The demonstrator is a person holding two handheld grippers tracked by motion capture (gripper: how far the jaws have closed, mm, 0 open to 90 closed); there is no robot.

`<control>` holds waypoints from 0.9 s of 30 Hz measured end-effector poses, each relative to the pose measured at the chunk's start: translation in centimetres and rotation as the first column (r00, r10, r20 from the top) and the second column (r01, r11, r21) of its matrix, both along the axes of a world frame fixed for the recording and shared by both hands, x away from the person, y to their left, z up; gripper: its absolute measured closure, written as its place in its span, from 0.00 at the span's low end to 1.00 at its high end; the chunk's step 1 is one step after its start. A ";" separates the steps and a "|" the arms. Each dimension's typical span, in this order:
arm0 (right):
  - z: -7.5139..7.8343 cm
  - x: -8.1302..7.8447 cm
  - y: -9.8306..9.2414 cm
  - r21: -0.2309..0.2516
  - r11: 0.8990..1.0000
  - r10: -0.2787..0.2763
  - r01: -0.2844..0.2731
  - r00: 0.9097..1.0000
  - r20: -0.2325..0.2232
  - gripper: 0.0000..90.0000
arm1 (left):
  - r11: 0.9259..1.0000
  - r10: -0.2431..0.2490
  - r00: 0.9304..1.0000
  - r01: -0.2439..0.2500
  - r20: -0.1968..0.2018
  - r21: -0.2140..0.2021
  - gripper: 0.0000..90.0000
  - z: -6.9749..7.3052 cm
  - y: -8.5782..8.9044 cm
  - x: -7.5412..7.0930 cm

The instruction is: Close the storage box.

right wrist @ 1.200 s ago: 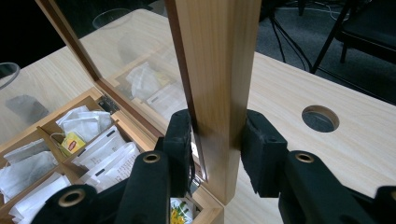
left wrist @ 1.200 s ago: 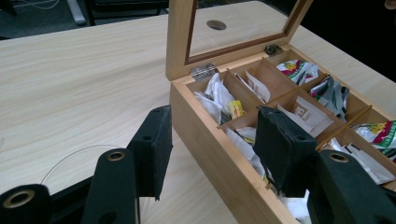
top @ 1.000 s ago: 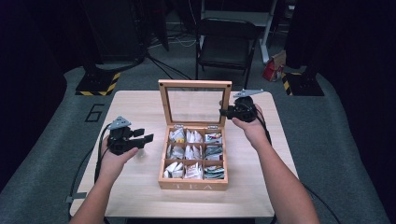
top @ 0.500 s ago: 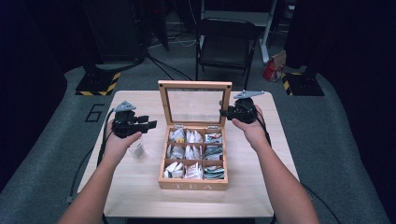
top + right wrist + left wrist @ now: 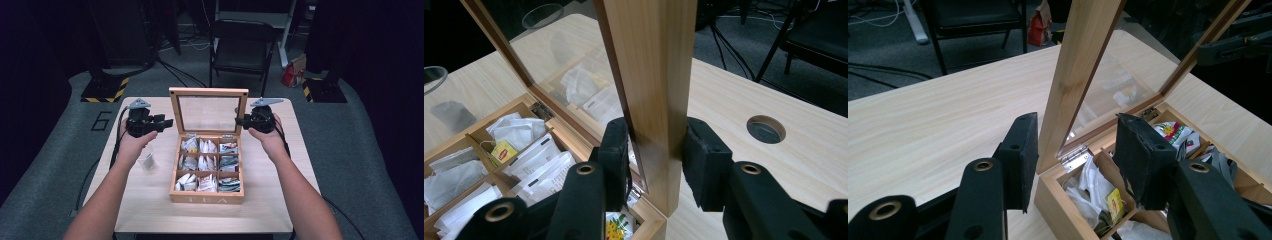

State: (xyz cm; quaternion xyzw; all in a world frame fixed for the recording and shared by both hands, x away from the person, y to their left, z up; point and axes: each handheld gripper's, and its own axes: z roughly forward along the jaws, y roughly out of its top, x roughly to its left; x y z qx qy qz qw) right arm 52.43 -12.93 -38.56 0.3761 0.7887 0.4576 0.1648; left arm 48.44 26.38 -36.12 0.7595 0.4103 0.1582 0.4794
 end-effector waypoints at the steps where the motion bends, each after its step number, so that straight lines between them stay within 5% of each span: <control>1: 0.0 0.0 0.0 0.000 1.000 0.001 -0.001 1.000 0.001 0.71 | 1.000 -0.002 1.000 0.002 0.002 0.007 0.59 0.1 -0.1 0.1; 14: -0.1 -0.3 0.0 0.006 1.000 -0.001 0.001 1.000 0.009 0.71 | 0.999 0.014 0.999 -0.016 0.049 0.051 0.63 0.9 -2.1 1.1; 27: -0.3 -0.6 -0.2 0.020 1.000 0.005 -0.005 1.000 0.011 0.70 | 0.998 0.038 0.997 -0.041 0.069 0.038 0.69 1.0 -3.1 1.3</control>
